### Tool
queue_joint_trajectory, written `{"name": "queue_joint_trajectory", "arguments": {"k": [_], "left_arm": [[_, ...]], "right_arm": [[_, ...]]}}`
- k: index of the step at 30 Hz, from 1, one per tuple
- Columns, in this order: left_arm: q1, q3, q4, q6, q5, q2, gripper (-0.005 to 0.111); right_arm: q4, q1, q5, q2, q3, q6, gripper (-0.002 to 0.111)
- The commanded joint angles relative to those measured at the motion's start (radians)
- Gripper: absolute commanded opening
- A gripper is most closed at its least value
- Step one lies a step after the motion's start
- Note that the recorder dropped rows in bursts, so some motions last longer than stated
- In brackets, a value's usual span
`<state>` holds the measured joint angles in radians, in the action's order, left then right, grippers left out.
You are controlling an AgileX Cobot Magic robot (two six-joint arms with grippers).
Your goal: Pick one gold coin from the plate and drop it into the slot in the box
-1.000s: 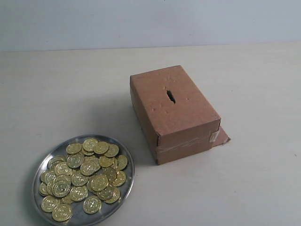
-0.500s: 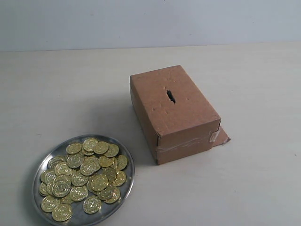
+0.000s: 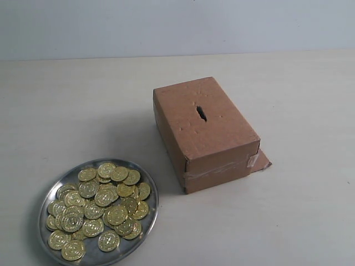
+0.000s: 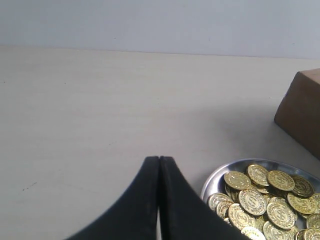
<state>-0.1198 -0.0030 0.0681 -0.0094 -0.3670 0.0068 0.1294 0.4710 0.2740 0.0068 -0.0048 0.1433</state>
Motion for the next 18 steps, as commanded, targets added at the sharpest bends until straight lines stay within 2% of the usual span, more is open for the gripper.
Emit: {"name": "queue_joint_trajectory", "arguments": {"k": [1,6,9,18], "left_arm": [[0.002,0.003,0.000,0.002,0.010,-0.007,0.000],[0.002,0.003,0.000,0.002,0.010,-0.007,0.000],[0.002,0.003,0.000,0.002,0.010,-0.007,0.000],[0.002,0.003,0.000,0.002,0.010,-0.007,0.000]], "right_arm": [[0.006,-0.131,0.012,-0.007,0.005,-0.002,0.000],[-0.026,-0.310,0.012,-0.007,0.005,-0.001,0.000],[-0.026,-0.378,0.012,-0.007,0.005,-0.001,0.000],[-0.026,-0.401,0.016,-0.007,0.005,-0.010,0.000]]}}
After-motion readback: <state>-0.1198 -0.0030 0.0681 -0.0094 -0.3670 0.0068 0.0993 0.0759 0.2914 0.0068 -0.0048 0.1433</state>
